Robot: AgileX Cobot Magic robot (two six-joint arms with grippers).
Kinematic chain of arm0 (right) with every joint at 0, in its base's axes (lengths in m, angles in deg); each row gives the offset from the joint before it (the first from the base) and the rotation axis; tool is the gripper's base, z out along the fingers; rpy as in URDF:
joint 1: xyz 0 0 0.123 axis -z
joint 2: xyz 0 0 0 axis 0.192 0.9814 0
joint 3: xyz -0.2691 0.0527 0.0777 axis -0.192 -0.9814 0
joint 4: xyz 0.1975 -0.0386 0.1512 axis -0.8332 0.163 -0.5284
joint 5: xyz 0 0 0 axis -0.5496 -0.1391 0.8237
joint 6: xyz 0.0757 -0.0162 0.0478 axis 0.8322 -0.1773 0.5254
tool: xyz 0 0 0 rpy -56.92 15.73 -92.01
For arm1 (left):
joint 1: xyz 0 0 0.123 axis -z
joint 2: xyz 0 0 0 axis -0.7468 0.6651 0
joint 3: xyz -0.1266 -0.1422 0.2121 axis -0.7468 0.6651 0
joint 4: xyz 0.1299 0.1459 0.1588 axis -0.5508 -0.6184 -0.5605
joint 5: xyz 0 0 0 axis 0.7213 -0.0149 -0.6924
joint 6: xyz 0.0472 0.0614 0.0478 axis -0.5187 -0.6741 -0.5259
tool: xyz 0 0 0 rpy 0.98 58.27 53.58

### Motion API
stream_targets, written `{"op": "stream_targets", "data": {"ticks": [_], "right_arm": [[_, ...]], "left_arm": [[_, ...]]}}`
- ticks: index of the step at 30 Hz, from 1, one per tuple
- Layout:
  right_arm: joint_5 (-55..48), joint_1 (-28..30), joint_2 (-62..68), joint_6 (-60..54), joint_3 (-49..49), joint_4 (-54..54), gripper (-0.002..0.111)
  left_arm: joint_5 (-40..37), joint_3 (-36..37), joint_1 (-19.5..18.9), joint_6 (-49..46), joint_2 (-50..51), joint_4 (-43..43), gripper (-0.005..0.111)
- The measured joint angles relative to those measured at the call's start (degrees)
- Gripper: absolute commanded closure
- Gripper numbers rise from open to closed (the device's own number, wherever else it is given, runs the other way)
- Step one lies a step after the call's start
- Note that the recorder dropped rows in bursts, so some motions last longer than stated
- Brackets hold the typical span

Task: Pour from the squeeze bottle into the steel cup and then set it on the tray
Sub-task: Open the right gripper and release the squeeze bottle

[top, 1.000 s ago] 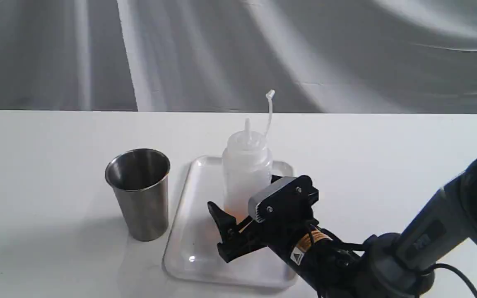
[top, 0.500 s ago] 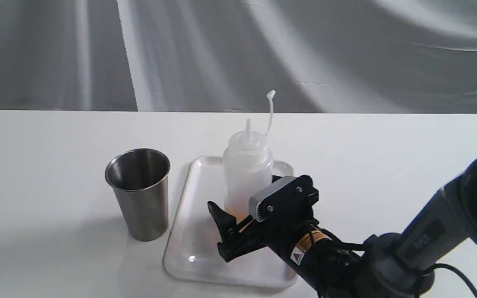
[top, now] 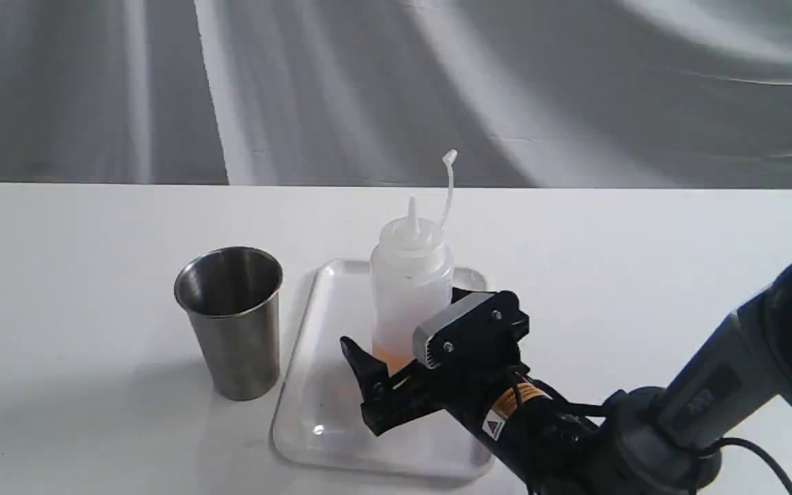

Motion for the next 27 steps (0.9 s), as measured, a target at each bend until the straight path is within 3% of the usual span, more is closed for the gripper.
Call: {"op": "stream_targets", "data": {"ticks": [12,27], "right_arm": [[0.1,0.0,0.0,2.4,-1.5,0.0,0.003],[0.2,0.0,-9.1,3.5,-11.0,-1.1,0.003]], "left_arm": [[0.0,0.0,0.0,0.0,0.0,0.0,0.098],[0.0,0.0,0.0,0.0,0.0,0.0,0.098]]}}
